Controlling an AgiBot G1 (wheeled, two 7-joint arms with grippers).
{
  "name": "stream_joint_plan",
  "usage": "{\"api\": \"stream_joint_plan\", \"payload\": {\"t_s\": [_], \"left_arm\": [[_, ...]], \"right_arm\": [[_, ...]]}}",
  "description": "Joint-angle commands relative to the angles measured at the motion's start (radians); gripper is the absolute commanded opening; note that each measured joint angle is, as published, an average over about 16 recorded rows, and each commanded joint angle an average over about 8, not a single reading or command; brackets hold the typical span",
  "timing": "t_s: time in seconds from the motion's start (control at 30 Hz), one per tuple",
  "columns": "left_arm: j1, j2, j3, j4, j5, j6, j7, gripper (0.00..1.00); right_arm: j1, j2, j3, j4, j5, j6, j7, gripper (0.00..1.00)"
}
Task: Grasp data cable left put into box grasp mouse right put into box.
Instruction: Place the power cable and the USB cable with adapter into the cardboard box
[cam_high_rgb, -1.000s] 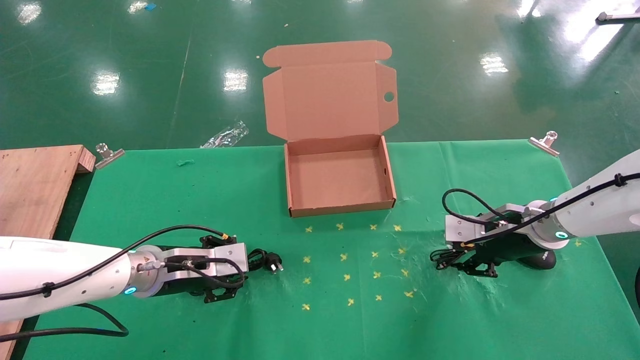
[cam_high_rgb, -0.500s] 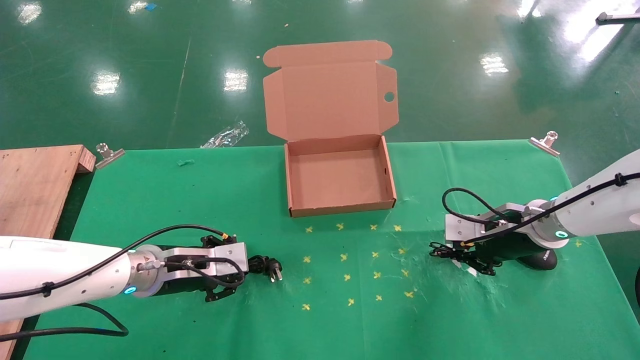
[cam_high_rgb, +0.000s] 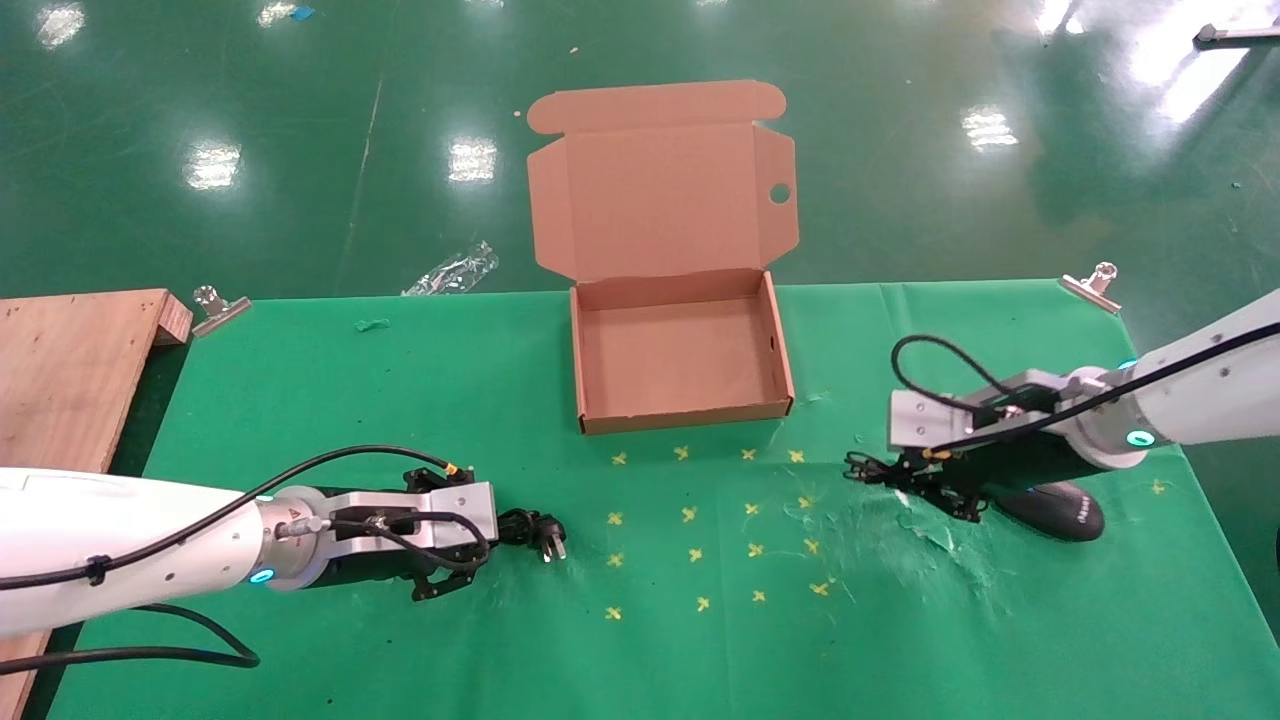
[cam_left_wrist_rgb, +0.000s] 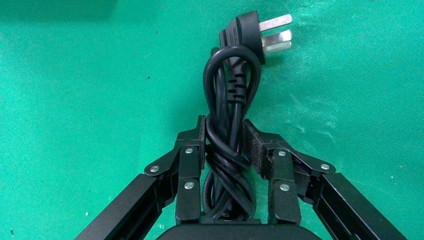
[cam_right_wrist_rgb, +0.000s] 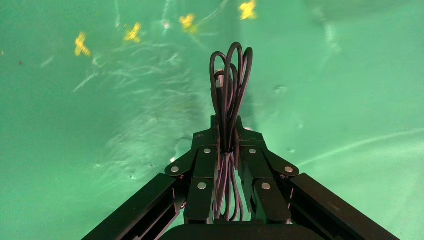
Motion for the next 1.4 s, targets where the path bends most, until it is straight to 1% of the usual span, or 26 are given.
{"api": "stream_joint_plan", "payload": {"t_s": [0.03,0.2,0.37,0.47,0.53,0.63,0.77,0.8,0.9,0.97,1.03,1.07,1.23,1.4], "left_arm": [[0.001,0.0,0.001,0.001,0.001,0.0,0.001,0.0],[-0.012,-0.003,-0.009,-0.005,-0.025,0.009,0.001,0.0],[-0.075,0.0,-0.04,-0.02,-0.12,0.047,0.021,0.0],[-0.126,0.029,-0.057,-0.023,-0.174,0.055,0.046,0.0],[-0.153,0.066,-0.06,-0.021,-0.181,0.037,0.062,0.0],[-0.178,0.151,-0.047,-0.005,-0.132,-0.025,0.07,0.0],[-0.187,0.303,-0.003,0.068,0.035,-0.148,0.037,0.0],[-0.188,0.337,0.011,0.092,0.081,-0.18,0.024,0.09],[-0.193,0.41,0.059,0.158,0.192,-0.265,-0.025,0.46],[-0.199,0.432,0.094,0.187,0.233,-0.307,-0.06,0.71],[-0.206,0.435,0.13,0.198,0.249,-0.337,-0.093,0.96],[-0.211,0.434,0.147,0.202,0.252,-0.348,-0.109,1.0],[-0.235,0.43,0.215,0.212,0.256,-0.38,-0.171,1.0],[-0.255,0.419,0.255,0.223,0.252,-0.397,-0.217,1.0]], "right_arm": [[0.004,0.009,0.008,0.014,0.012,-0.008,0.011,0.0],[0.018,0.039,0.023,0.087,0.017,-0.015,0.05,0.0],[0.052,0.08,0.036,0.205,0.004,-0.032,0.113,0.0],[0.072,0.106,0.043,0.295,-0.008,-0.051,0.163,0.0],[0.083,0.121,0.047,0.358,-0.015,-0.065,0.199,0.0],[0.097,0.14,0.053,0.455,-0.023,-0.09,0.255,0.0],[0.115,0.166,0.067,0.58,-0.021,-0.128,0.333,0.0],[0.121,0.173,0.072,0.604,-0.017,-0.138,0.349,0.0],[0.152,0.19,0.086,0.654,0.002,-0.171,0.379,0.0],[0.179,0.195,0.093,0.668,0.021,-0.192,0.383,0.0],[0.207,0.196,0.097,0.671,0.042,-0.209,0.378,0.0],[0.22,0.195,0.097,0.671,0.052,-0.216,0.375,0.0],[0.261,0.185,0.088,0.672,0.089,-0.227,0.368,0.0],[0.263,0.165,0.076,0.669,0.109,-0.204,0.359,0.0]]}}
